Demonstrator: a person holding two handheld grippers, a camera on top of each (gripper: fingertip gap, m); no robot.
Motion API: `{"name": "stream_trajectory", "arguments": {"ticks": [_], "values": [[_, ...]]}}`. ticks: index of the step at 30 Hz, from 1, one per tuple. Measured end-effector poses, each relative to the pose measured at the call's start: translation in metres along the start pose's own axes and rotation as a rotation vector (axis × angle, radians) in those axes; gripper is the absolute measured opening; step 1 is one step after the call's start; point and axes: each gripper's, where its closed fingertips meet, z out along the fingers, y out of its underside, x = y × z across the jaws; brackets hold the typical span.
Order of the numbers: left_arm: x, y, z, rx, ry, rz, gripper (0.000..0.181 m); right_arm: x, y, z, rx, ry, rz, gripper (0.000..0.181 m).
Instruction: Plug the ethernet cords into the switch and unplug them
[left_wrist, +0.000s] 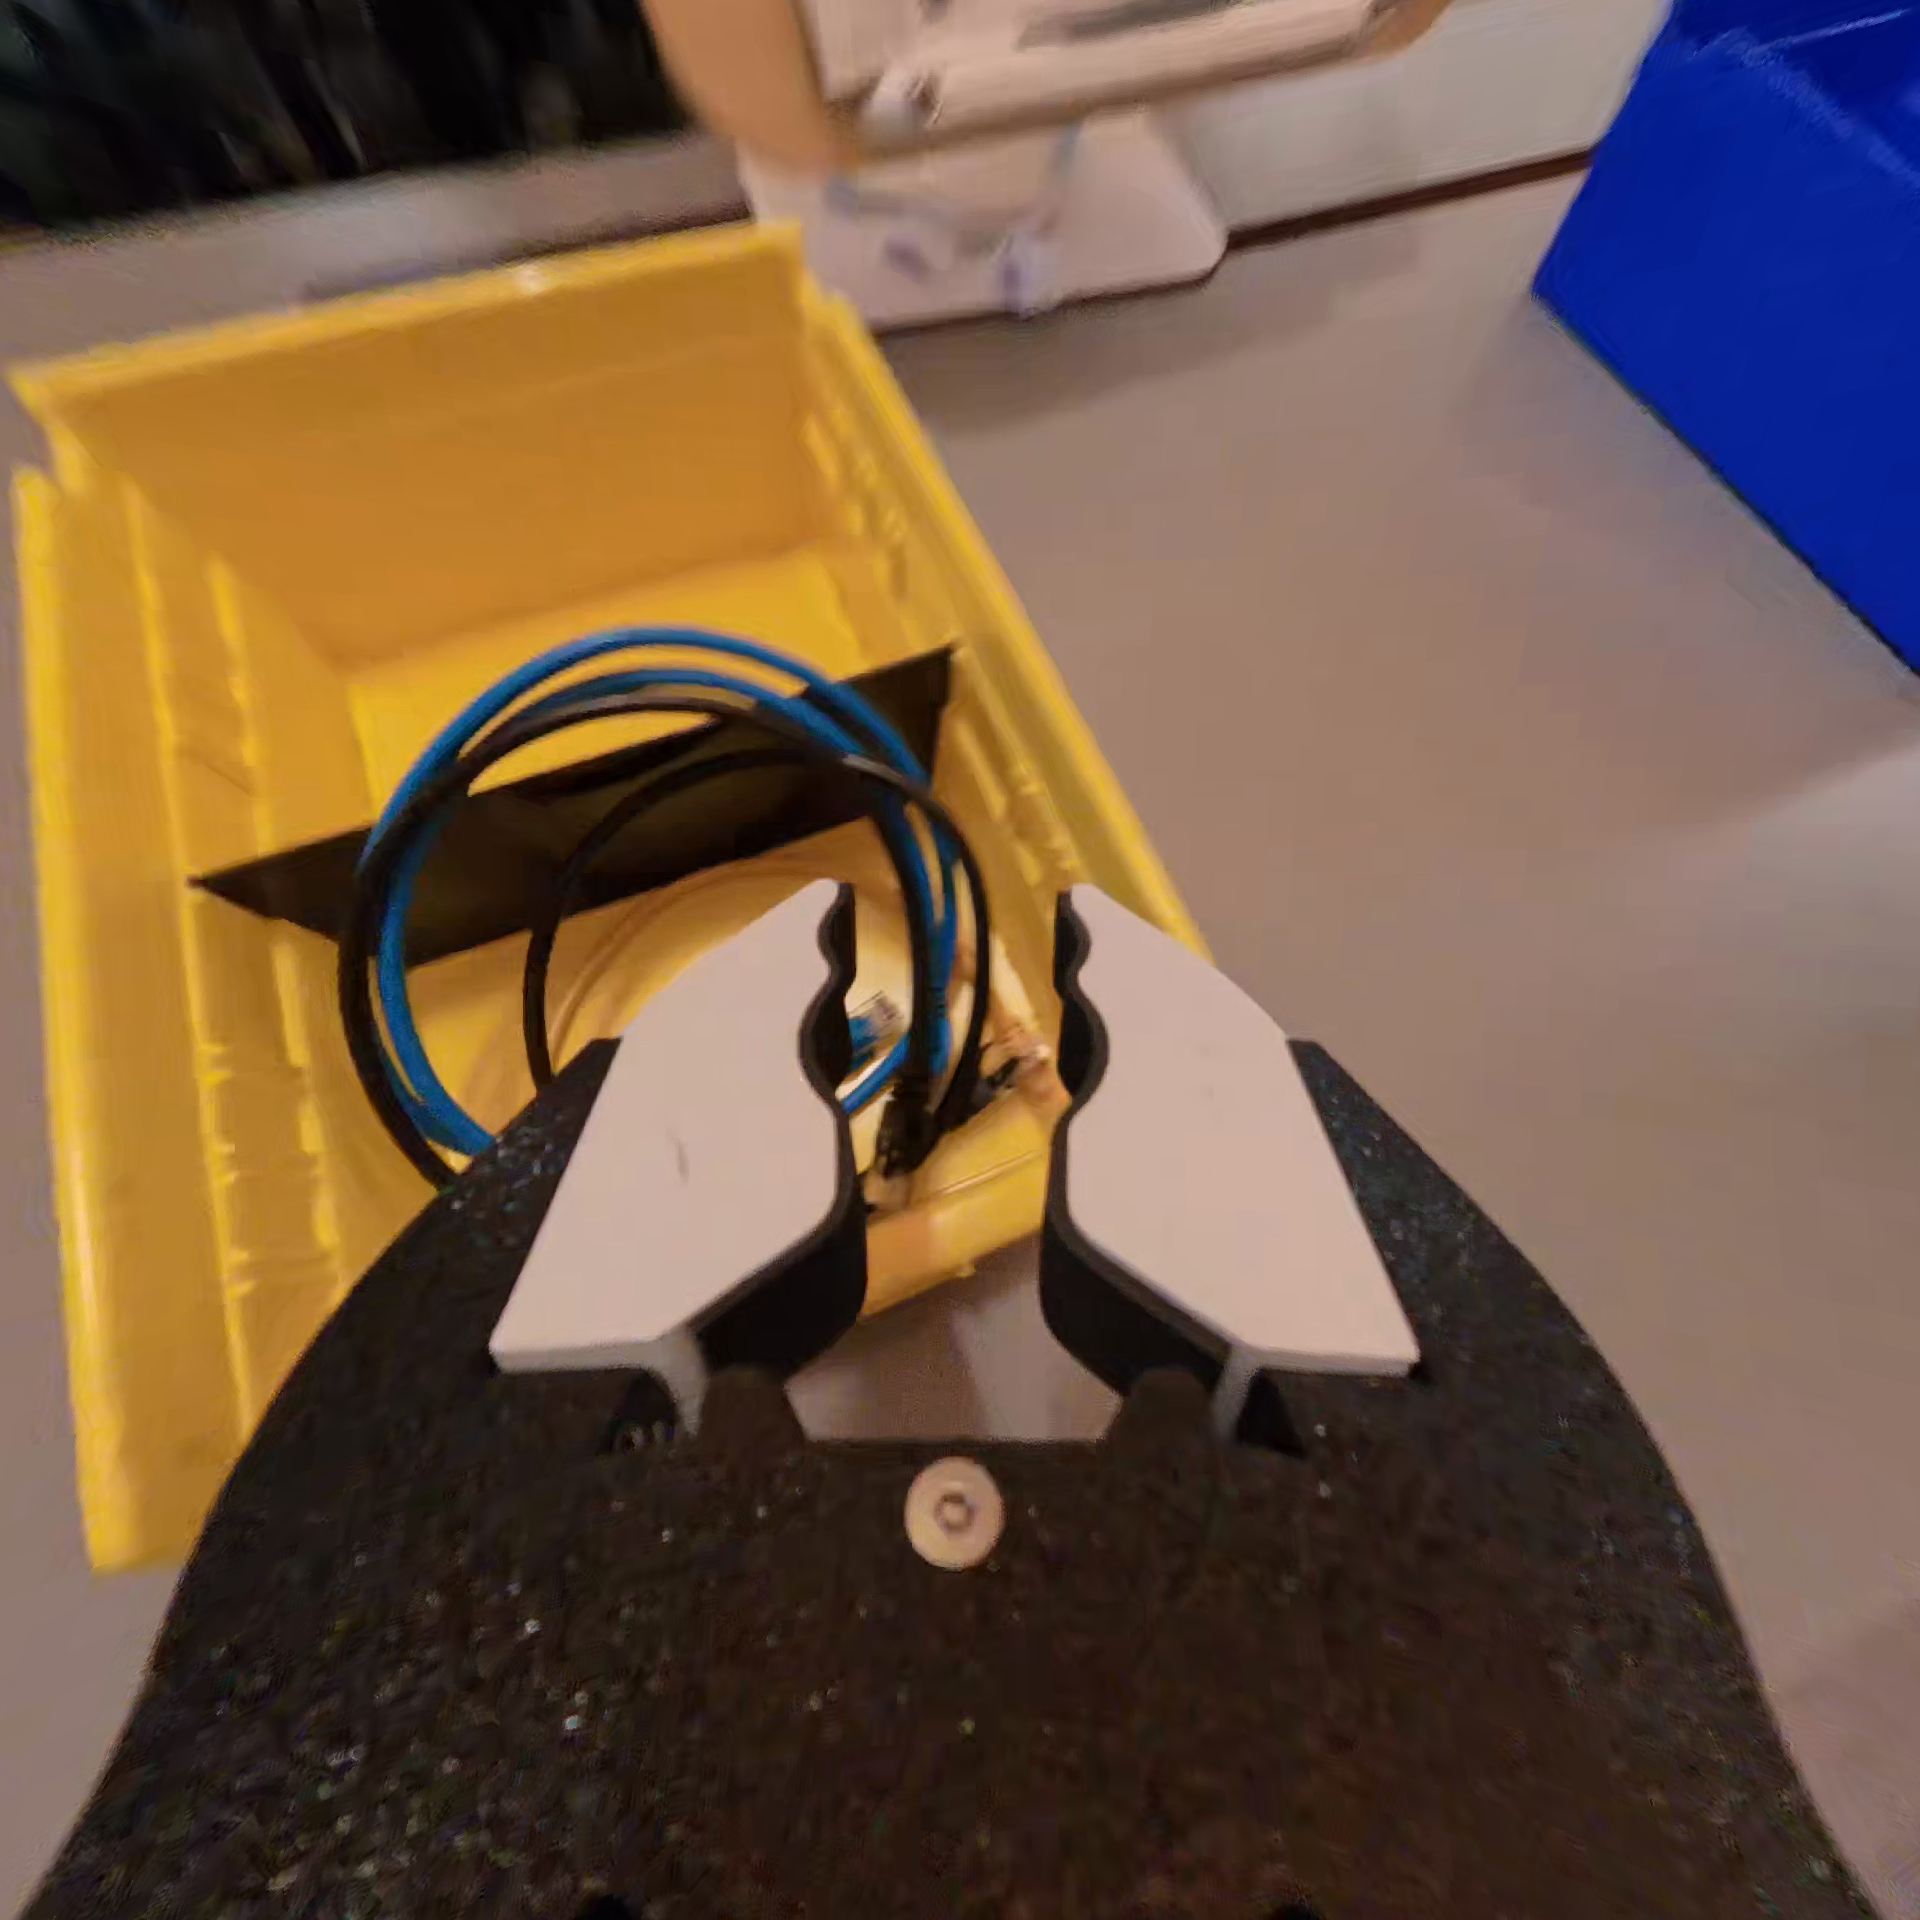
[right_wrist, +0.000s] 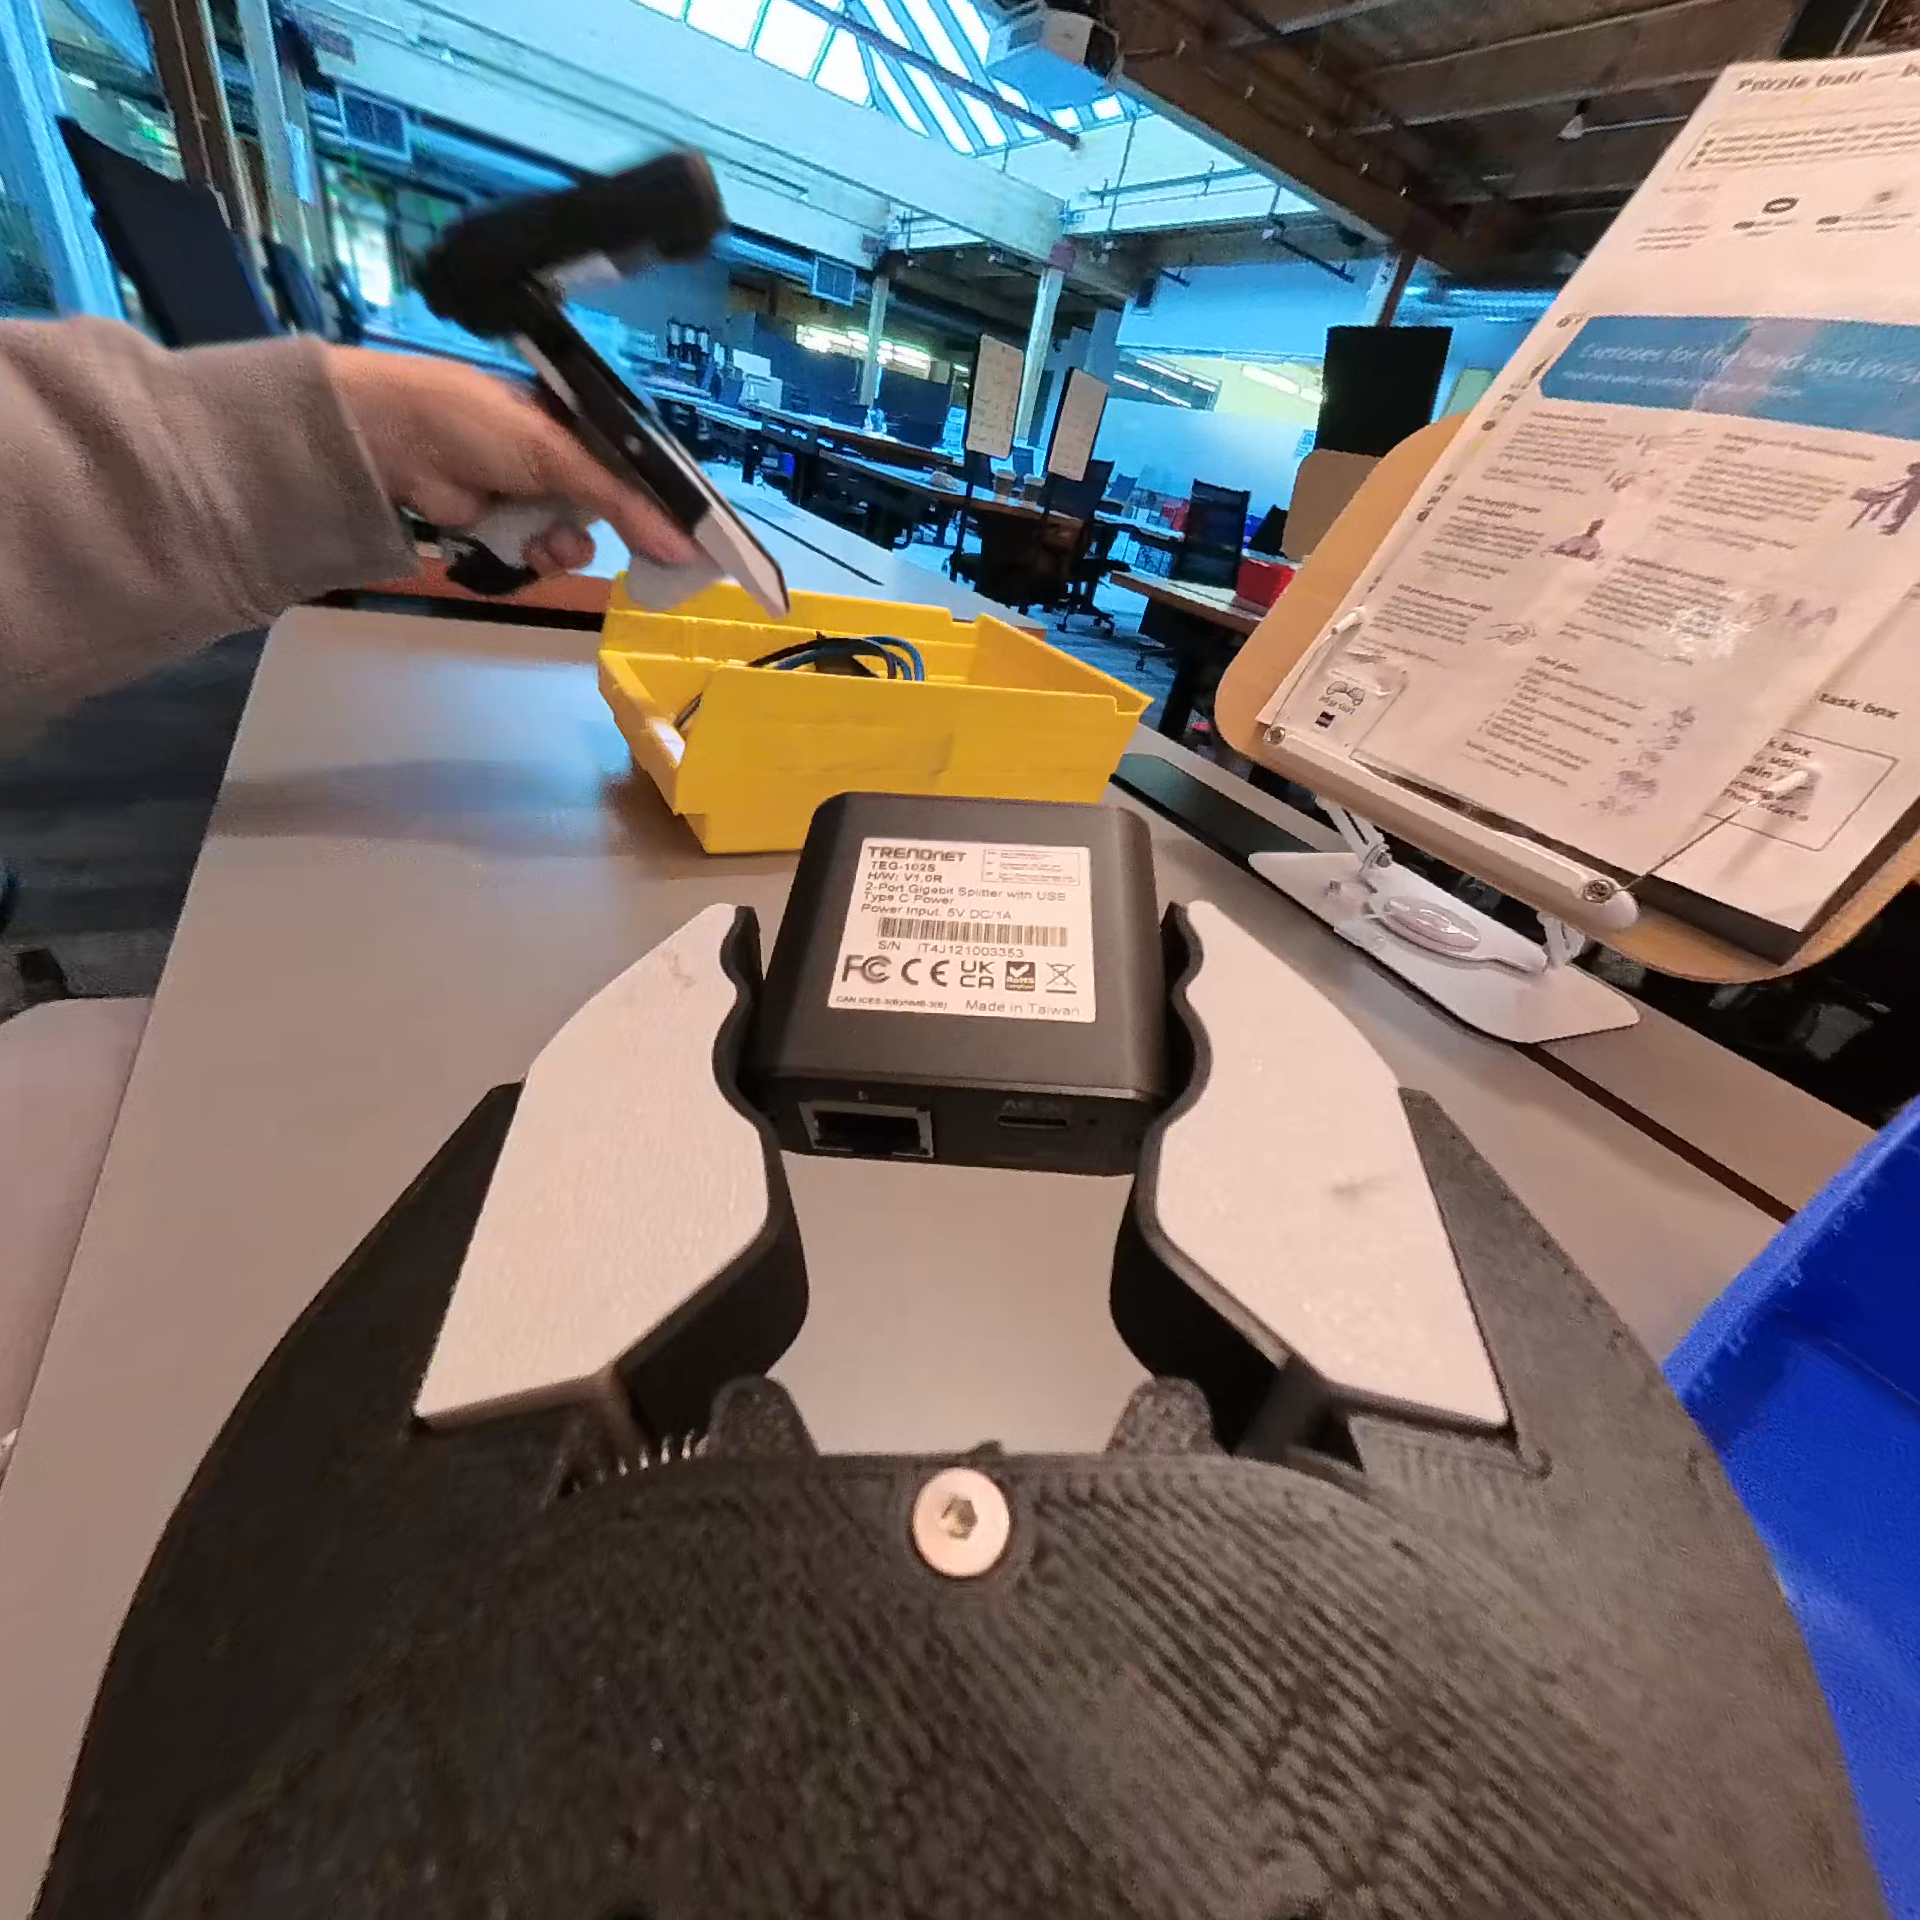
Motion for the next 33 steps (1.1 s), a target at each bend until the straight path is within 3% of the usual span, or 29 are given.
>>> {"name": "stream_trajectory", "arguments": {"ticks": [1,4,11,13,17,21,27,30,33], "values": [[-0.005,0.005,0.011,-0.061,0.061,-0.052,0.036,0.002,-0.002,0.000,0.010,0.005,0.007,0.075],[0.003,0.021,0.043,-0.180,0.238,-0.111,0.035,0.002,-0.005,-0.001,0.019,0.005,0.001,0.074],[0.004,0.054,0.087,-0.321,0.254,-0.095,0.026,0.006,-0.014,-0.012,0.009,0.033,-0.049,0.075],[0.003,0.051,0.087,-0.306,0.241,-0.096,0.006,0.008,-0.017,-0.017,0.026,0.039,-0.038,0.075],[-0.016,0.036,0.075,-0.237,0.121,-0.056,0.006,0.015,-0.020,-0.027,0.035,0.064,-0.038,0.075],[-0.027,-0.001,0.046,-0.065,0.057,-0.100,0.005,0.022,-0.028,-0.036,0.062,0.089,-0.030,0.075],[-0.033,-0.049,-0.005,0.076,-0.049,-0.098,0.005,0.032,-0.042,-0.045,0.124,0.095,-0.007,0.075],[-0.037,-0.058,-0.019,0.027,-0.107,-0.058,0.005,0.026,-0.039,-0.047,0.120,0.063,-0.005,0.074],[-0.042,-0.051,-0.019,-0.094,-0.133,-0.034,0.005,0.022,-0.031,-0.050,0.101,0.055,-0.008,0.074]]}}
